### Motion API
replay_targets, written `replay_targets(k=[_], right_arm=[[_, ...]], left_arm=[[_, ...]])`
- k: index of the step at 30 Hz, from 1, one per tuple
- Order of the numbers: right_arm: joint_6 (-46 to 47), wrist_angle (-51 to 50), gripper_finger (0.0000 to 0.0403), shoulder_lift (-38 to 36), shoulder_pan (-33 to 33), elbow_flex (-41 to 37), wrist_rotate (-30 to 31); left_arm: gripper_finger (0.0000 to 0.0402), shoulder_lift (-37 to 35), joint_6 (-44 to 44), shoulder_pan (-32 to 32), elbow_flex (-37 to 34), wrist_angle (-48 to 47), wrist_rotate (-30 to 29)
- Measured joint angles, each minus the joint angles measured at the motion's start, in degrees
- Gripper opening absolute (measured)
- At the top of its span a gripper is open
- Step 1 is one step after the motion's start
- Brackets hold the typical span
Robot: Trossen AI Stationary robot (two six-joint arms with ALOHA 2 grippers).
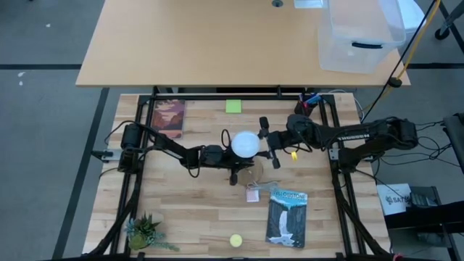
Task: Screw lightbulb
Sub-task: Remove the white lightbulb from the brown lamp
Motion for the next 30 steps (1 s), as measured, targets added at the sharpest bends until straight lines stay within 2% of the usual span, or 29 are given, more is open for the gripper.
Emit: replay_targets(k=[10,14,20,22,26,30], right_arm=[[2.29,-5.82,0.0274,-6.88,0.0,0.0,0.81],[3.67,-8.33,0.0302,-9.46,0.0,0.0,0.73],[5.71,-15.84,0.0304,-12.73,0.18,-0.04,7.8],[6.36,-16.03,0.0302,-13.09,0.79,-0.83,10.39],[7.37,-15.83,0.03,-14.41,1.98,-3.58,19.4],[11.86,-11.4,0.03,-15.98,3.73,-8.76,21.7]], left_arm=[[0.0031,0.02,-0.66,-0.02,0.1,-0.04,-1.28],[0.0031,0.02,-1.2,-0.07,0.1,-0.02,-2.91],[0.0031,0.02,-2.54,-0.22,0.1,0.0,-5.71],[0.0031,0.02,-2.99,-0.28,0.1,-0.01,-6.9],[0.0031,0.02,-3.51,-0.34,0.1,0.04,-8.47],[0.0031,0.02,-4.2,-0.78,0.1,0.09,-11.05]])
